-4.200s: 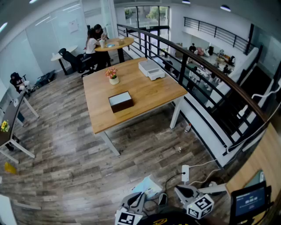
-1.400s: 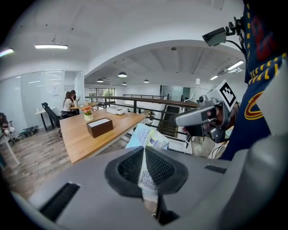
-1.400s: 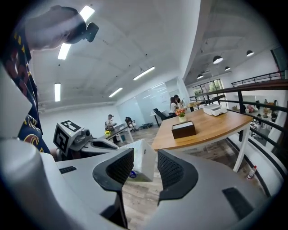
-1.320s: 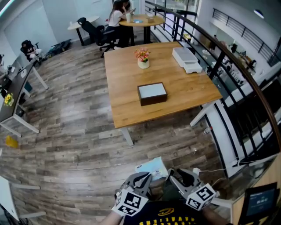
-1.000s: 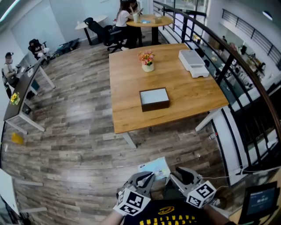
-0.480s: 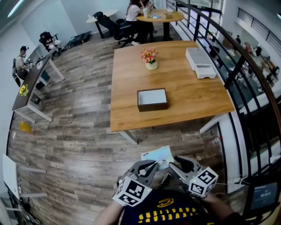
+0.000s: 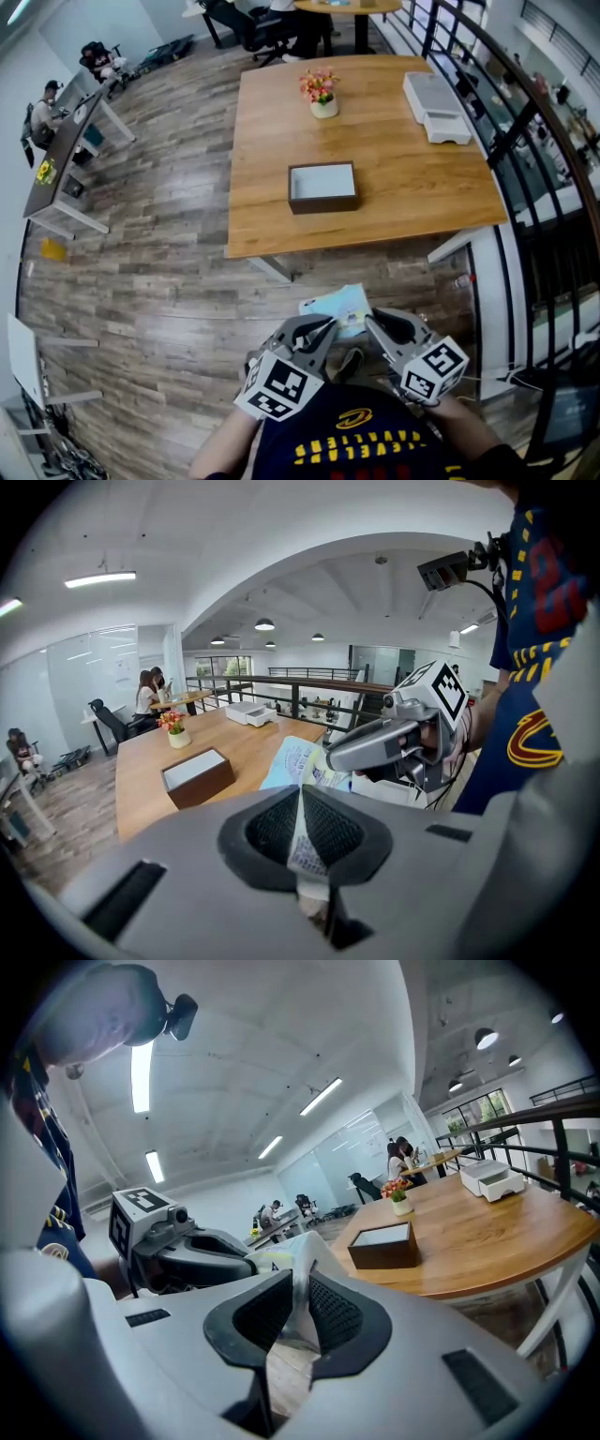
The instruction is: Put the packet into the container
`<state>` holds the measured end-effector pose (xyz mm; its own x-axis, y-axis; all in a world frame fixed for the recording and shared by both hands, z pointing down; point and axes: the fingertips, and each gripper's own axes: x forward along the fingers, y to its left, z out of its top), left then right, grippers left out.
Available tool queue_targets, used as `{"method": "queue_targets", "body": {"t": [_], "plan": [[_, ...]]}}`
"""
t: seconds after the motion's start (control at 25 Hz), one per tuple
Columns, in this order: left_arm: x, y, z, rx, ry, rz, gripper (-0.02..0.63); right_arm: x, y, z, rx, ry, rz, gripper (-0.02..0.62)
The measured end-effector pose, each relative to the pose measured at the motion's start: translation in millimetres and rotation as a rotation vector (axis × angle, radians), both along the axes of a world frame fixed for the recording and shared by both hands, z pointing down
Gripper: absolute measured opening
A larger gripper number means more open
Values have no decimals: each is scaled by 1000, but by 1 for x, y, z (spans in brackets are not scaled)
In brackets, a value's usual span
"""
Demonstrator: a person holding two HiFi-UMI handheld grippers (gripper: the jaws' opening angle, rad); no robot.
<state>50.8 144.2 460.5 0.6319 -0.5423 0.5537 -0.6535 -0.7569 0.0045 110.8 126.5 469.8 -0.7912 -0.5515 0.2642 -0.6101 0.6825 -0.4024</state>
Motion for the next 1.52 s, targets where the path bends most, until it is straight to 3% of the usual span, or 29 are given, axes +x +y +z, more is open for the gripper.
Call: {"method": "queue_targets", "body": {"t": [0.32,0.56,0.64,0.72,0.88,1.04,1.2,1.28,1.52], "plan": [[-7,-55,14,-7,71,19,20,-3,-56,-5,-26,-44,98,32],[-31,-107,9,-1,143,51,34,-26,-105,-17,-9,-13,152,28],[-45,-123,4,-10,204,51,43,-37,-120,-19,-5,-3,173,26],[-62,-139,-8,-23,314,26,78,-43,-134,-21,-3,7,206,23],[-96,-169,-7,-136,510,-89,157,-40,-161,-25,1,21,293,23],[-109,-177,32,-318,578,-141,163,-34,-178,-26,-3,21,354,21],[-97,-186,38,-432,685,-152,163,-34,-191,-32,-9,20,368,21],[-91,-193,38,-439,693,-156,163,-35,-197,-33,-16,9,373,21],[-81,-214,44,-417,621,-161,163,-37,-219,-35,-35,-50,352,21]]}}
